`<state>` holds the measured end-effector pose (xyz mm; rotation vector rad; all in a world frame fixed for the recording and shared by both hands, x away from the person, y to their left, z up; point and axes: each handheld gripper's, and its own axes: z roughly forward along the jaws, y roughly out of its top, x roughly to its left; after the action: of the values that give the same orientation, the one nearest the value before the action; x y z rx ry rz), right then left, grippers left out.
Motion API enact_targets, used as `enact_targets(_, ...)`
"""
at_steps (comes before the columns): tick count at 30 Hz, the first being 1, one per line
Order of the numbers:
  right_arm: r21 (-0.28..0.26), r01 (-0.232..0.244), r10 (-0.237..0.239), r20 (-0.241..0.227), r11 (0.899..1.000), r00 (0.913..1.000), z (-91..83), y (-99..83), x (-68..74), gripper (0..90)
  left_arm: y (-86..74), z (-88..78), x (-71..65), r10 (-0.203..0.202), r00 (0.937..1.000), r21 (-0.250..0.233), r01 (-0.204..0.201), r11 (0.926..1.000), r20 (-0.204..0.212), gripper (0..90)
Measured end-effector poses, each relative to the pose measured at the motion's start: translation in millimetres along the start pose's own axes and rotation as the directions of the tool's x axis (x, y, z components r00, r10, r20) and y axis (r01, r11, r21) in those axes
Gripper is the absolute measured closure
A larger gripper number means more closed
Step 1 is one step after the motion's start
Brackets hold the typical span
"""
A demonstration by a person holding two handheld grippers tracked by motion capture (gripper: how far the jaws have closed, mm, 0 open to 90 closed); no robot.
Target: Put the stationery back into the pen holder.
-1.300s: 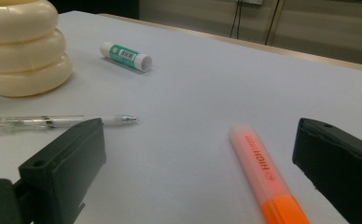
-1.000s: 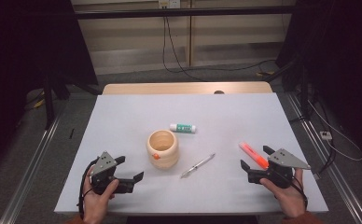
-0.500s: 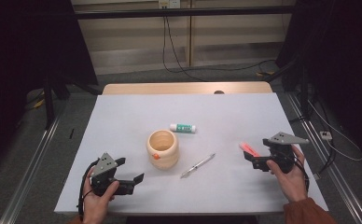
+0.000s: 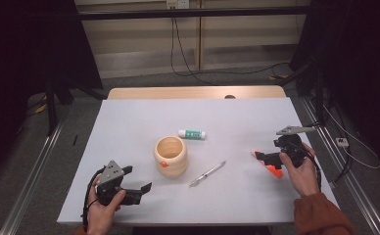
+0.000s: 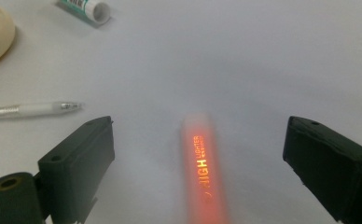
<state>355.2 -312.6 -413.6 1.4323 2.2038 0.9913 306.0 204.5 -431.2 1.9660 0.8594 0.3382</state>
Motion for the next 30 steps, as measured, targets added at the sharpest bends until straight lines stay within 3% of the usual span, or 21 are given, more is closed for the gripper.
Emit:
enact_targets(8, 0.060, 0.007, -0.005, -0.032, 0.998, 0.9995, 3.5, 5.3, -9.0, 14.9, 0.4, 0.8, 0.0, 0.004, 1.0000, 0.001, -0.004, 1.0000, 0.005, 7.7)
enact_targets(11, 0.122, 0.052, -0.043, -0.077, 0.991, 0.9961, 2.6, 3.2, -9.0, 13.1, 0.0, 0.4, 0.3, 0.000, 1.0000, 0.000, 0.000, 1.0000, 0.005, 7.7)
enact_targets(13, 0.134, 0.073, -0.061, -0.088, 0.988, 0.9942, -0.7, 1.8, -8.8, 13.3, 0.0, -0.1, -0.2, 0.001, 1.0000, -0.003, -0.001, 1.0000, 0.008, 7.7)
enact_targets(15, 0.142, 0.100, -0.091, -0.070, 0.985, 0.9934, -5.1, 0.2, -8.7, 19.1, 0.1, 0.2, -0.5, 0.003, 0.9999, -0.002, -0.003, 1.0000, 0.013, 7.7)
enact_targets(16, 0.154, 0.103, -0.095, -0.059, 0.983, 0.9938, -6.2, -1.1, -9.9, 17.8, 0.4, 0.1, -0.5, 0.005, 0.9999, 0.001, -0.005, 1.0000, 0.011, 7.7)
enact_targets(19, 0.222, 0.095, -0.086, -0.051, 0.970, 0.9950, -4.7, -7.2, -15.5, 19.5, 0.8, 0.5, -0.7, 0.012, 0.9999, 0.000, -0.012, 0.9999, 0.011, 7.7)
enact_targets(24, 0.276, 0.087, -0.070, -0.071, 0.957, 0.9950, -4.8, -13.2, -22.0, 28.5, 1.2, 0.1, -1.3, 0.009, 0.9999, -0.002, -0.009, 1.0000, 0.010, 7.7)
enact_targets(30, 0.351, 0.102, -0.081, -0.075, 0.931, 0.9939, -1.1, -17.4, -21.3, 36.2, 1.9, 0.3, -1.8, 0.017, 0.9998, 0.003, -0.017, 0.9998, 0.011, 7.7)
